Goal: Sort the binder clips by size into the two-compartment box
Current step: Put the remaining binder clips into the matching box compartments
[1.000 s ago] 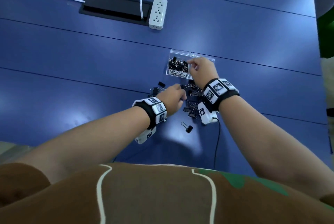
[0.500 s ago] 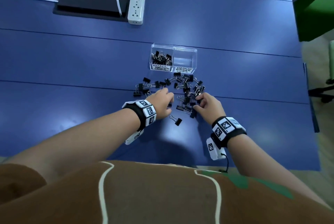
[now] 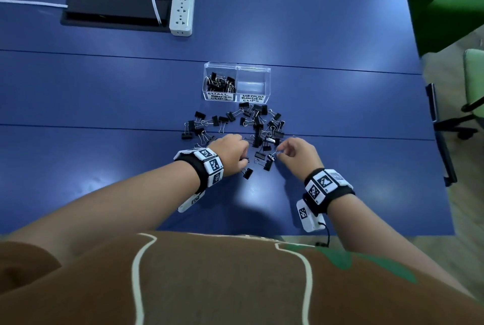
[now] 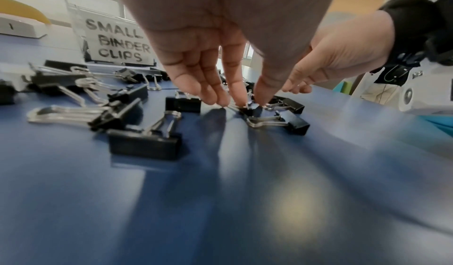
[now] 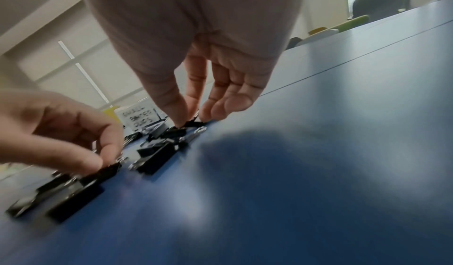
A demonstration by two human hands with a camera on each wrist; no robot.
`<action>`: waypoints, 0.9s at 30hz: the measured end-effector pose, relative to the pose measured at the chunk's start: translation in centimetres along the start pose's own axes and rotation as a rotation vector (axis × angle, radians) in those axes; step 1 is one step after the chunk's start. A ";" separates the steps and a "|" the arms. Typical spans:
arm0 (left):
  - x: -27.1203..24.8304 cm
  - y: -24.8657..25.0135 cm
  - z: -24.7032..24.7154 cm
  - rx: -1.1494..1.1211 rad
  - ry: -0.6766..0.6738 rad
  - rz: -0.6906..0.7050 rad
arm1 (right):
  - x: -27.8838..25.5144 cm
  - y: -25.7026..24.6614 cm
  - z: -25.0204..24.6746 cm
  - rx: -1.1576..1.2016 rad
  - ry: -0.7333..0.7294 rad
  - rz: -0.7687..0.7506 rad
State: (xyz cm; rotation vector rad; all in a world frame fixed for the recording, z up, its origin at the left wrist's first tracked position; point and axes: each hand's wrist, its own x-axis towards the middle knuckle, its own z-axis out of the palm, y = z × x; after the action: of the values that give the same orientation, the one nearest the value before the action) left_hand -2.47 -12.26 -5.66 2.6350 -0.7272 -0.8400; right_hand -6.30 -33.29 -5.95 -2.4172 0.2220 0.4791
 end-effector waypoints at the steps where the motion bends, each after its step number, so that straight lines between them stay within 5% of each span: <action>1: -0.2 -0.1 -0.1 0.019 0.000 -0.001 | -0.1 -0.2 0.3 -0.017 -0.021 -0.019; 7: 0.9 1.7 0.2 -0.069 0.158 0.018 | -0.8 -1.1 2.2 -0.091 -0.019 -0.037; 13: 2.7 2.9 0.3 -0.193 0.177 -0.178 | -0.9 -1.8 2.8 -0.062 -0.026 -0.026; 27: -0.2 0.4 -1.0 -0.286 0.277 -0.175 | 0.2 -0.2 1.7 0.166 0.031 0.034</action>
State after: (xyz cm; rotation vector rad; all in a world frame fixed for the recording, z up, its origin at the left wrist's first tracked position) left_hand -2.14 -12.39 -4.58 2.5061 -0.2845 -0.5546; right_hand -6.55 -32.07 -7.16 -2.2634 0.3044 0.4210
